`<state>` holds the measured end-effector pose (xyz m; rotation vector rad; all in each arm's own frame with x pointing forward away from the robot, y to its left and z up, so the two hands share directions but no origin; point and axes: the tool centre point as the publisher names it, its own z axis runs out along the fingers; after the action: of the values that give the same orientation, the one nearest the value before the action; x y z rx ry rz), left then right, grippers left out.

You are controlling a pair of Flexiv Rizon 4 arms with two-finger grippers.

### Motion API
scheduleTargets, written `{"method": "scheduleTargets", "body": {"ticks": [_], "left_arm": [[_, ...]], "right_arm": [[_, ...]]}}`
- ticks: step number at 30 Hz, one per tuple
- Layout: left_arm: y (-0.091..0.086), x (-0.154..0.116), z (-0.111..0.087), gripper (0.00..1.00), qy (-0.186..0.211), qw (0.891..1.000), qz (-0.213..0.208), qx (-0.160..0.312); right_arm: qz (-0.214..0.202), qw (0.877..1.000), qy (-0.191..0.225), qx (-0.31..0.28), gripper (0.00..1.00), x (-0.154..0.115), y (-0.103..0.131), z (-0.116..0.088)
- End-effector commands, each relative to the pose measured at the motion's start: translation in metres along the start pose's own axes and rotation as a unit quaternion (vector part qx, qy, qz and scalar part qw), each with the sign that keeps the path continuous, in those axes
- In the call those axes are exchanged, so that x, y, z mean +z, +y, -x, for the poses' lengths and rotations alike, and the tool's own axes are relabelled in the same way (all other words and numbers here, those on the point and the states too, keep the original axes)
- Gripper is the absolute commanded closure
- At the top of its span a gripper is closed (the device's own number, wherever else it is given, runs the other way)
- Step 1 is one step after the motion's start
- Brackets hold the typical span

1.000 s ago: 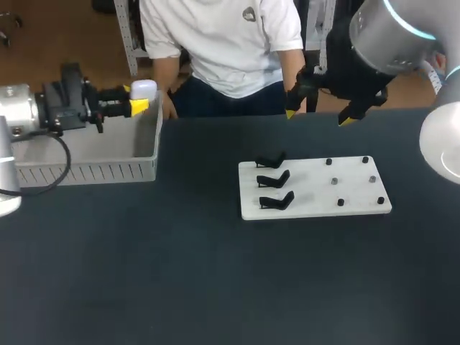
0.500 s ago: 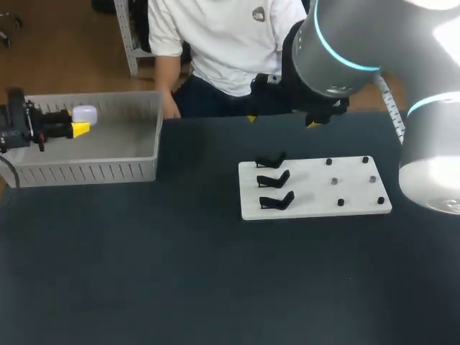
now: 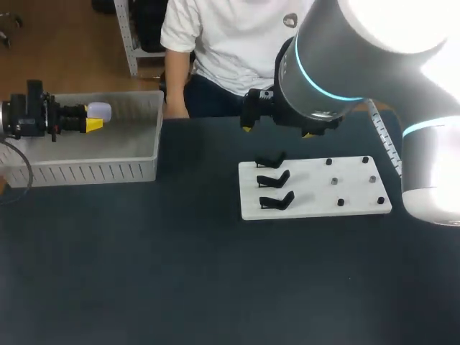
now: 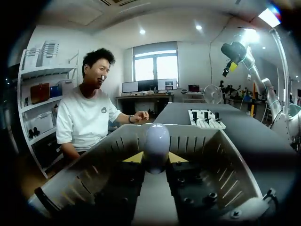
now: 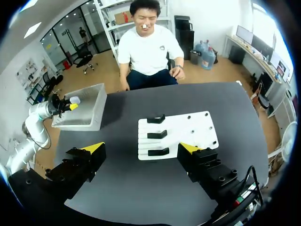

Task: Pick up each earbud case from the left stands, insert the matching earbuds, close the lid, and place the case in the box.

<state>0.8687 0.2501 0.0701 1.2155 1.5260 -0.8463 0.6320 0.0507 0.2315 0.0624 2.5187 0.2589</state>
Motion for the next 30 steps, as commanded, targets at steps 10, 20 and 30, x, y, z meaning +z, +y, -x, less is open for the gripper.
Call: {"method": "scheduleTargets", "body": {"ticks": [10,20,30], "left_arm": [[-0.019,0.009,-0.002,0.00,0.029,0.999,-0.026,0.000],[-0.081,0.007,0.055,0.00,0.069,0.997,0.025,-0.001],[-0.158,0.043,0.084,0.00,0.071,0.995,0.042,-0.047]], "right_arm": [[0.017,0.998,-0.044,-0.029,0.00,0.015,-0.002,0.008],[0.066,0.994,-0.064,-0.053,0.00,0.003,-0.033,0.012],[0.139,0.981,-0.055,-0.127,0.00,0.004,-0.061,0.015]]}}
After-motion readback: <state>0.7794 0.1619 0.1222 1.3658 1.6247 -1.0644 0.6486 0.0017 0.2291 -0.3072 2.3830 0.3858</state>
